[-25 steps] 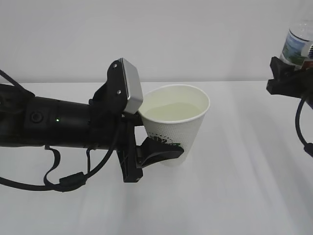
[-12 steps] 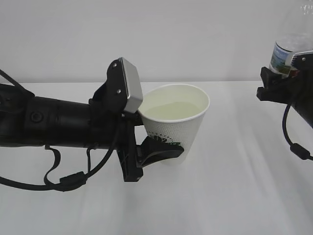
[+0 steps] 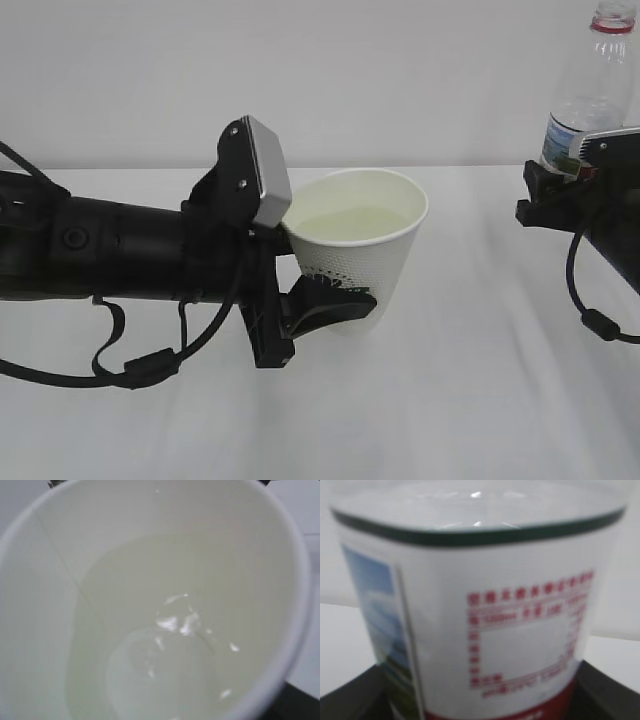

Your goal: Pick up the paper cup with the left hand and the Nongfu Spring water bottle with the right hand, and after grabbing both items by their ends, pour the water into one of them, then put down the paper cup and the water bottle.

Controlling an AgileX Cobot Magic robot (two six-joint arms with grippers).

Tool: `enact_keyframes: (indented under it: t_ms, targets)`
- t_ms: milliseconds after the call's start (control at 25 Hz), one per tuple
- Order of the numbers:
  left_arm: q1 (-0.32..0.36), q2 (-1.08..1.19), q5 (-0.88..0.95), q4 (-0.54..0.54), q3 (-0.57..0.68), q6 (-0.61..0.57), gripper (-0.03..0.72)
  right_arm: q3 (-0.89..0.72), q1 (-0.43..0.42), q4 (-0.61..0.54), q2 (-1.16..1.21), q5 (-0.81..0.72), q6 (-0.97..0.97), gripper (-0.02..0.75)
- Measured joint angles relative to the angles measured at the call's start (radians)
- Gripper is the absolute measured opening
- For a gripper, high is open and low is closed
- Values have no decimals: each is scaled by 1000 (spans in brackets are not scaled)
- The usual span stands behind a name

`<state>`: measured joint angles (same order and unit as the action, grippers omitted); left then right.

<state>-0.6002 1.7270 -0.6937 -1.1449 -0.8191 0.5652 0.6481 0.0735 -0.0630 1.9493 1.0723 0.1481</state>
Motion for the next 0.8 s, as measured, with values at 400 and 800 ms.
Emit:
enact_keyframes:
  t_ms: [400, 800]
  targets:
    - [0, 0, 0, 150, 0, 0, 477, 2, 0, 30, 0, 6, -16, 522]
    - [0, 0, 7, 210, 0, -28, 477, 2, 0, 42, 0, 6, -18, 522]
